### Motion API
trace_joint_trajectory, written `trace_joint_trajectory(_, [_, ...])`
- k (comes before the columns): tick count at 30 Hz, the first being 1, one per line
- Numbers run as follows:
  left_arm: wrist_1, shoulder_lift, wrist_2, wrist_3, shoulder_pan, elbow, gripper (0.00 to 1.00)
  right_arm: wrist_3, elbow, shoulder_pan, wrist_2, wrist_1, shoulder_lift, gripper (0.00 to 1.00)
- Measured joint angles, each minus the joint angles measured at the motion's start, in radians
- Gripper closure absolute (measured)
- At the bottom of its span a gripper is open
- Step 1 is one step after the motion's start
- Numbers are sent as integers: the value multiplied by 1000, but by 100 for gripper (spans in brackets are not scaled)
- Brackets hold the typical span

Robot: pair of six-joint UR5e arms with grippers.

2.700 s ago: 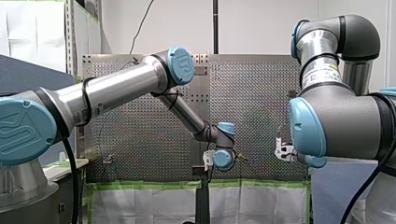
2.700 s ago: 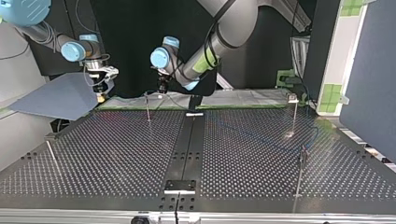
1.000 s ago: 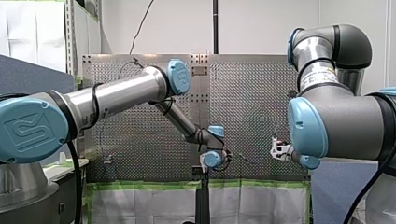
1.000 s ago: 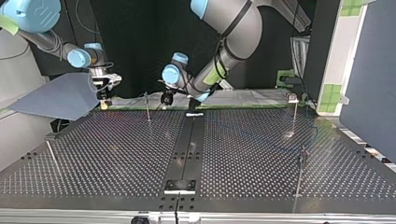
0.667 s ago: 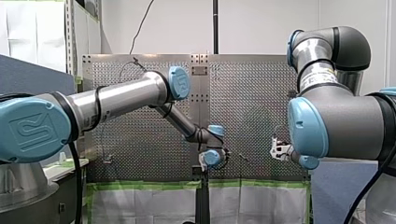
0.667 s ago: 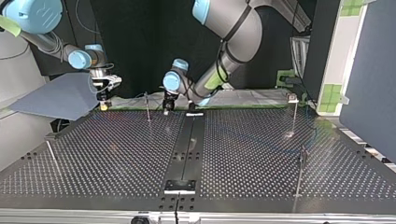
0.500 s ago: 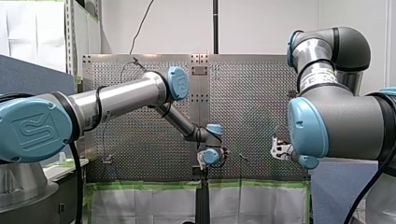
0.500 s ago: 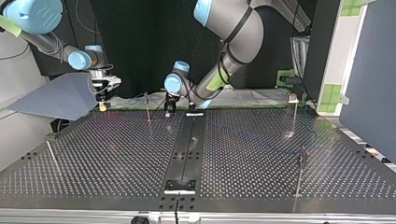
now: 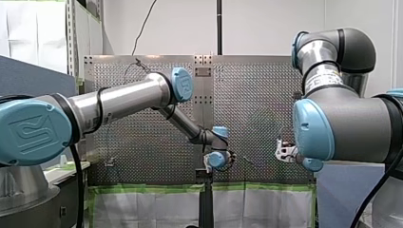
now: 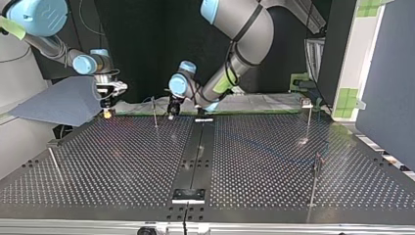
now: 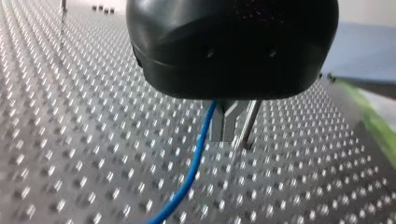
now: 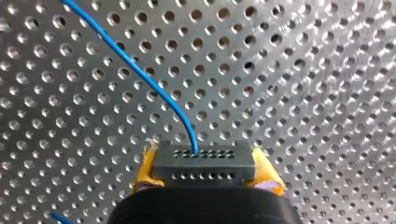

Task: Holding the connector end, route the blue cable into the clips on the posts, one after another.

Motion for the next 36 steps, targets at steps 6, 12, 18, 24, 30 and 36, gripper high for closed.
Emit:
trace_joint_trajectory(6, [-10, -38, 1, 2, -5, 0, 100, -4, -23, 7, -2, 8, 31, 100])
trace_joint_trajectory(12, [-12, -59, -17, 3, 23, 2, 100, -3, -40, 5, 12, 11, 36, 100])
trace_joint_trajectory(18, [-13, -60, -19, 3, 45, 14, 100, 7, -51, 1, 48, 10, 37, 100])
trace_joint_trajectory(24, [-9, -60, -11, 3, 48, 17, 100, 26, -57, -5, 61, 3, 38, 100])
trace_joint_trajectory(30, [1, -60, 6, 3, 55, 20, 100, 53, -65, -9, 80, -12, 39, 100])
trace_joint_trajectory(36, [-7, -60, -23, 3, 70, 21, 100, 68, -70, -14, 120, -25, 41, 100])
